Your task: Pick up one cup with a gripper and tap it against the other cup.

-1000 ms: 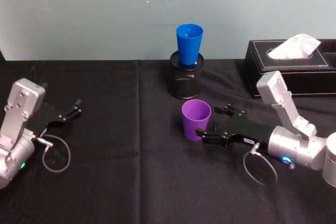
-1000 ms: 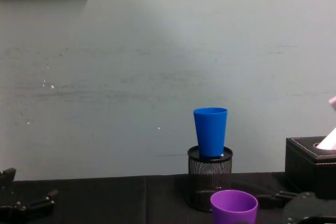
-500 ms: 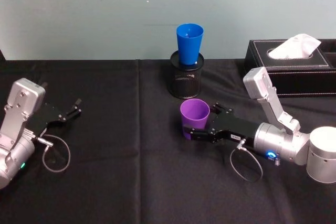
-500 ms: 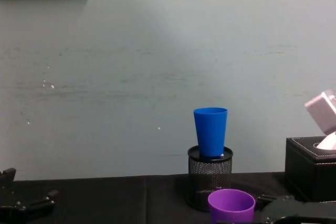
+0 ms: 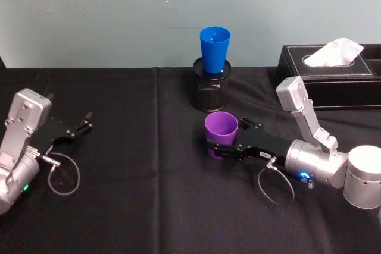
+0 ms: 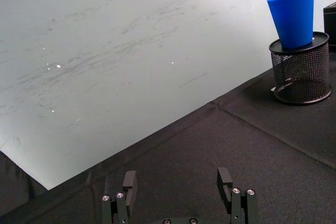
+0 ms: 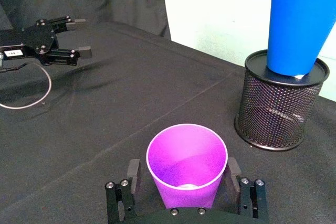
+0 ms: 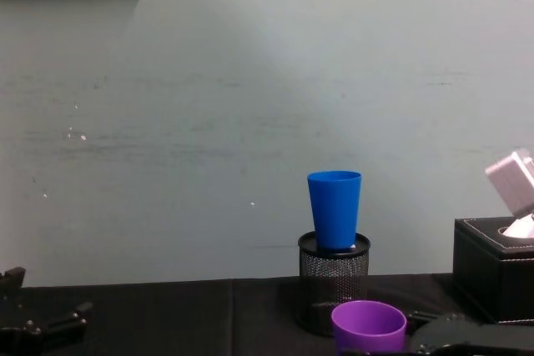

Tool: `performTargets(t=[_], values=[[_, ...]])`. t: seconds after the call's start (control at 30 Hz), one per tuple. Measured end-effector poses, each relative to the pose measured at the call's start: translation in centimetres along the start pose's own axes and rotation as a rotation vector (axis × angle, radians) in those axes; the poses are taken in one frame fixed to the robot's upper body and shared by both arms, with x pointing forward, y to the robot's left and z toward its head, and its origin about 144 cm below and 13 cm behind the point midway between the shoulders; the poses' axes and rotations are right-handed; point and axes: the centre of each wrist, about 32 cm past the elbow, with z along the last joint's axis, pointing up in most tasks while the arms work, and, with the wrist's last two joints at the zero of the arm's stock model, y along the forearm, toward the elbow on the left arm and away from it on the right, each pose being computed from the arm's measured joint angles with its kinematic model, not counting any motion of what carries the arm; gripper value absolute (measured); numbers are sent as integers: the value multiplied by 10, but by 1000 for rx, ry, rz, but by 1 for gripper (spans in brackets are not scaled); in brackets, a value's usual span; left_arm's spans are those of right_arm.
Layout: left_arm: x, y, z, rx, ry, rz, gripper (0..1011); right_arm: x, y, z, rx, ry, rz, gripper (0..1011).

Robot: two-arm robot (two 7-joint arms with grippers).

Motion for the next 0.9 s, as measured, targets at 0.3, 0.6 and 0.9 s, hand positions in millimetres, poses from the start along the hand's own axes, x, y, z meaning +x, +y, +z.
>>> performTargets(t=[0.3, 0.6, 0.9], values=[[0, 0, 0, 0, 0, 0, 1000, 0, 2, -2, 2, 6, -1, 883], [0, 0, 0, 0, 0, 0, 1000, 0, 4, -3, 1, 11, -3, 751], [0, 0, 0, 0, 0, 0, 1000, -1, 0, 8, 27, -11, -6, 726]])
